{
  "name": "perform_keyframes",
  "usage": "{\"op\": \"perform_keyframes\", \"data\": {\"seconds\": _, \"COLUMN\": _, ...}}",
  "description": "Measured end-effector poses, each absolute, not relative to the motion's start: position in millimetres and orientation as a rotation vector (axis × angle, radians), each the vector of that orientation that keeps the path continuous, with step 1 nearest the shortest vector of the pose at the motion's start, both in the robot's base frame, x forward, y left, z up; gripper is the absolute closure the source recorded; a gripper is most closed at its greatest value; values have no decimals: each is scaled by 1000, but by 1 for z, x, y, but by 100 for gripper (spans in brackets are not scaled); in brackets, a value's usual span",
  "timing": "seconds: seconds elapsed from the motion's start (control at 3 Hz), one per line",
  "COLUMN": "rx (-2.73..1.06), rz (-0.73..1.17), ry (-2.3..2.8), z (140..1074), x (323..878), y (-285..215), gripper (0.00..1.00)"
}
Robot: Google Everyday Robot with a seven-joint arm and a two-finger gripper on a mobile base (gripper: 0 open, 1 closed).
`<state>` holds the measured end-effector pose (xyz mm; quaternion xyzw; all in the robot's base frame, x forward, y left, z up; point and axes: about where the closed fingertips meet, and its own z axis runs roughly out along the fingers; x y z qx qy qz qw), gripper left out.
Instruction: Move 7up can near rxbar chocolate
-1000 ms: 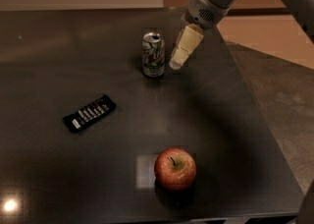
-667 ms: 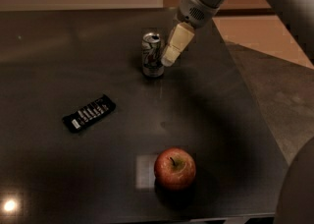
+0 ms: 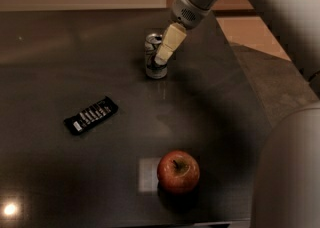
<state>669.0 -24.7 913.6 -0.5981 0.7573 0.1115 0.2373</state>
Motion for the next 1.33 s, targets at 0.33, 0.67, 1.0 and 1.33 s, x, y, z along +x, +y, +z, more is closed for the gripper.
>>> {"op": "perform_keyframes", "data": {"seconds": 0.33, "rx": -1647, "rz": 329, "ry": 2087, "z": 908, "x": 674, "y": -15, "gripper": 0}}
{"op": "perform_keyframes", "data": {"seconds": 0.67, "rx": -1670, "rz": 346, "ry": 2084, "z": 905, "x": 673, "y": -4, "gripper": 19}}
{"op": "perform_keyframes", "data": {"seconds": 1.0, "rx": -1683, "rz": 356, "ry": 2081, "z": 903, "x": 671, "y": 1, "gripper": 41}}
{"op": "perform_keyframes", "data": {"seconds": 1.33, "rx": -1706, "rz": 358, "ry": 2068, "z": 905, "x": 664, "y": 4, "gripper": 65}}
